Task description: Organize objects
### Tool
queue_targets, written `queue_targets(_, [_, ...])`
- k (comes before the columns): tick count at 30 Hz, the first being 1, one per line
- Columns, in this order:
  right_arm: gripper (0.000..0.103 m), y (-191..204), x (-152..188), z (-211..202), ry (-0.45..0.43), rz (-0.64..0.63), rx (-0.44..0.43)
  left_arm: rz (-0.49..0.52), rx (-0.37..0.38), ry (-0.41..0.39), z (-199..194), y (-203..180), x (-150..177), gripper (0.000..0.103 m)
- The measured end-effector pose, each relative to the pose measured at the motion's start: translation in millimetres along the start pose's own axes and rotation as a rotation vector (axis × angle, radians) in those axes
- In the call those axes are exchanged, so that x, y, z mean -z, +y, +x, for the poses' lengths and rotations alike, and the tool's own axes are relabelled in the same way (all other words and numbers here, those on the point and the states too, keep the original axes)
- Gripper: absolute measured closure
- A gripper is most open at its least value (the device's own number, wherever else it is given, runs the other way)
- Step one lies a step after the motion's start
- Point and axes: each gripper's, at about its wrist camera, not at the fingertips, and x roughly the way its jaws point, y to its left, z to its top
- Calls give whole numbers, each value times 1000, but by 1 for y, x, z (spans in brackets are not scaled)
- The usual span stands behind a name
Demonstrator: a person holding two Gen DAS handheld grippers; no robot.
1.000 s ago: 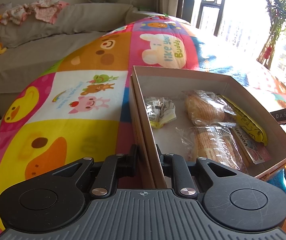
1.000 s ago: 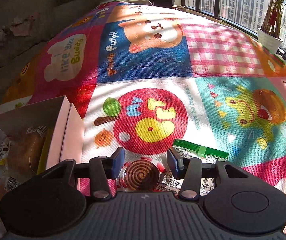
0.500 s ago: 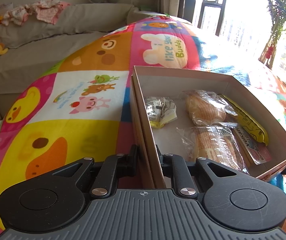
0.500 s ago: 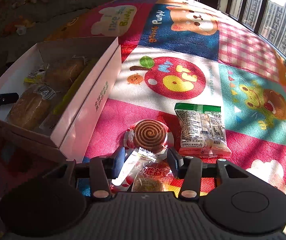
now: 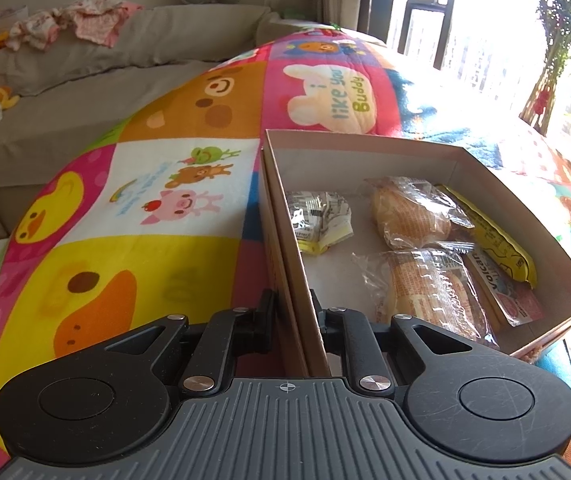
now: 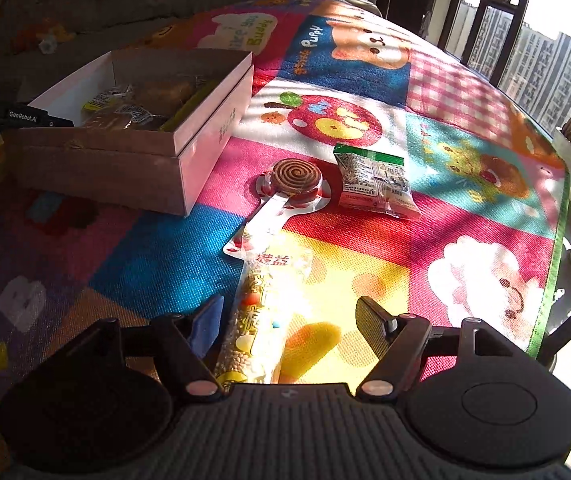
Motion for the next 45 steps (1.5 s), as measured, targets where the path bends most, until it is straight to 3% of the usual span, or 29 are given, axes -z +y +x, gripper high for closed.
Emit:
queue_targets(7, [25,-21,22,-11,-2,124,13,-4,-1,0,0,0,0,86])
queue_targets(10, [35,-23,21,-10,-3,202,14,-5,0,0,-1,0,1,86])
queue_targets(15, [69,-10,12,-10,-2,215,-22,-8,-2,-3,-1,-1,0,86])
queue_targets(17, [72,1,8,-8,1,187,-24,-8,-2,-2,-1,-1,0,86])
queue_targets(27, [72,1,-5,9,-27,155,18,-8,-1,-2,0,-1,0,86])
queue_targets(37, [68,7,4,-1,-13,171,-6,-9,-1,-2,0,-1,0,86])
queue_targets(45, [73,11,5,-5,0,176,-8,-10,0,-3,0,-1,0,86])
